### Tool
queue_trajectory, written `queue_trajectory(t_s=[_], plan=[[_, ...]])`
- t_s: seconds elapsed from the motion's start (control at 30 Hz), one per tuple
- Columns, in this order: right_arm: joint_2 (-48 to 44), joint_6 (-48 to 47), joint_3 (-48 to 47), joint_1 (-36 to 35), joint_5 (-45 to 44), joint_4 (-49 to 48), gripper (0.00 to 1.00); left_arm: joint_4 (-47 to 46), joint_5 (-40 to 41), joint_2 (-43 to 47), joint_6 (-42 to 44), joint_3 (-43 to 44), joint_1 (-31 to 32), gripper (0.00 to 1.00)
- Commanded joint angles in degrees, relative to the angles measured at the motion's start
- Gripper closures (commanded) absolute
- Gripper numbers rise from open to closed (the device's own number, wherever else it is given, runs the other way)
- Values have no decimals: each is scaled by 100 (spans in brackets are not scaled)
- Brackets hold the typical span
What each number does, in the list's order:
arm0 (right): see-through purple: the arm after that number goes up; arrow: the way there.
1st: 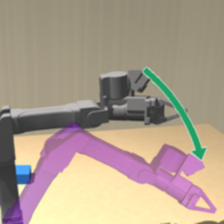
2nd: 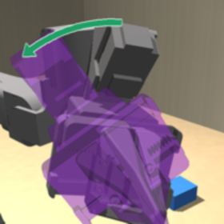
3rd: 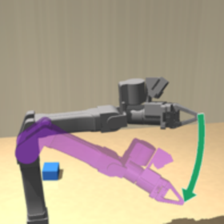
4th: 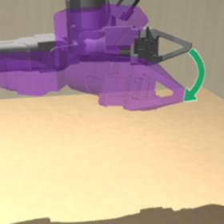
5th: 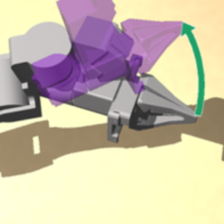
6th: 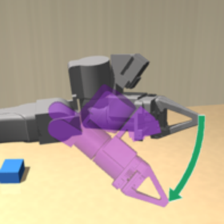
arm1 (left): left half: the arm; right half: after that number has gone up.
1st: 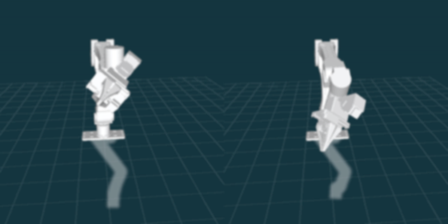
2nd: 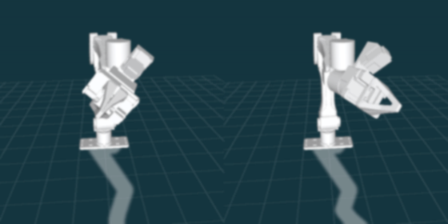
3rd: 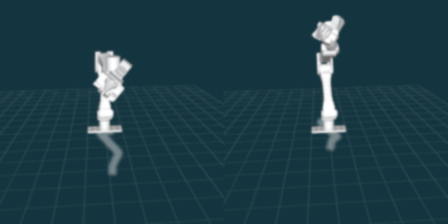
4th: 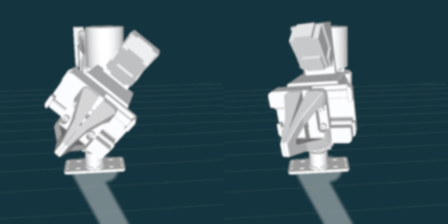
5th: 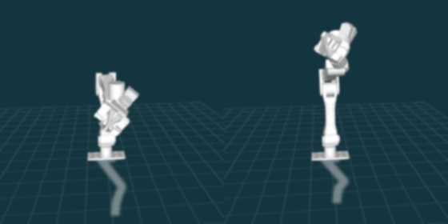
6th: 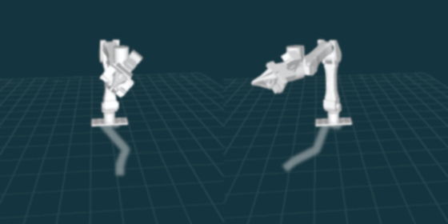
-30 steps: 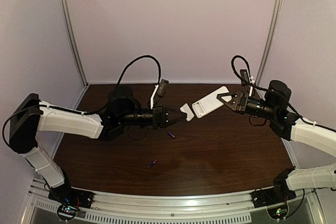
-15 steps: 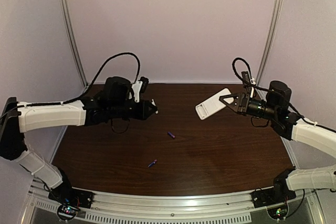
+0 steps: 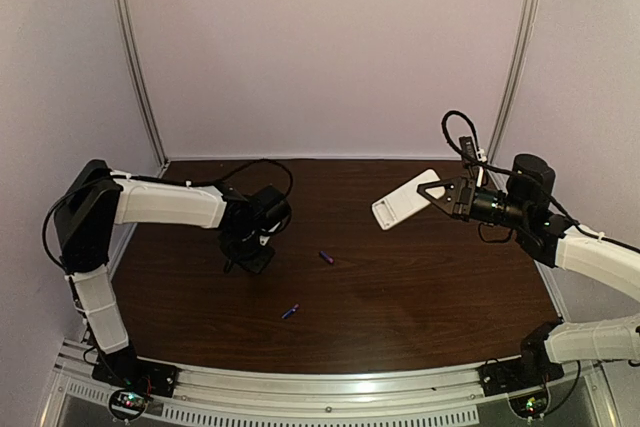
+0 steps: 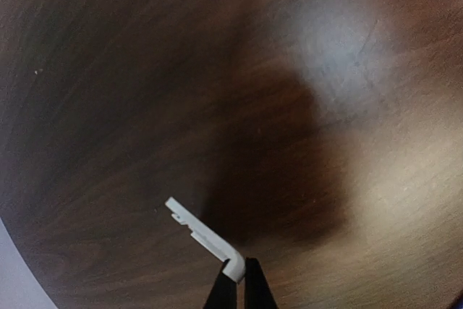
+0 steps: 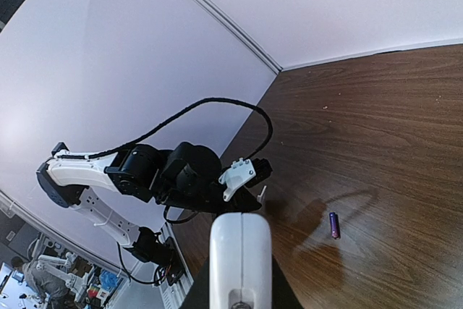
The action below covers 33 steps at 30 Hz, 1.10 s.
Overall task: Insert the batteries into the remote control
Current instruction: Place the battery cover at the center of the board.
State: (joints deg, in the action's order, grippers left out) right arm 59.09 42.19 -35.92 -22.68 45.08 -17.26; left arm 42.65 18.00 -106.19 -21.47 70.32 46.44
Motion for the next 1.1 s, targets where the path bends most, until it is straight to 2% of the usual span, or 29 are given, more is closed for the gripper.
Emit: queue_trajectory(t_s=[0.0, 0.1, 0.2, 0.43, 0.63, 0.73, 0.87, 0.97, 1.07], plan=[[-47, 27, 91, 34, 104, -77, 100, 582, -71, -203, 387, 304, 21, 100], [-30, 58, 110, 35, 137, -100, 100, 594, -83, -385, 470, 347, 23, 99], [-20, 70, 99, 35, 162, -87, 100, 546, -232, -490, 588, 407, 23, 93], [-29, 31, 67, 35, 203, -1, 100, 389, -745, -482, 835, 523, 23, 59], [-38, -57, 82, 34, 243, 139, 100, 5, -1189, 102, 964, 661, 23, 41], [-38, -101, 85, 35, 426, 149, 100, -768, -2232, 793, 1273, 425, 23, 34], [61, -195, -8, 33, 840, 217, 100, -2314, -3562, 1787, 1584, -341, 17, 27], [186, -207, -60, 5, 1179, 216, 100, -3314, -4548, 2227, 1494, -667, 15, 27], [272, -229, -137, -61, 1520, 175, 100, -4071, -5427, 2280, 1180, -741, 19, 30]])
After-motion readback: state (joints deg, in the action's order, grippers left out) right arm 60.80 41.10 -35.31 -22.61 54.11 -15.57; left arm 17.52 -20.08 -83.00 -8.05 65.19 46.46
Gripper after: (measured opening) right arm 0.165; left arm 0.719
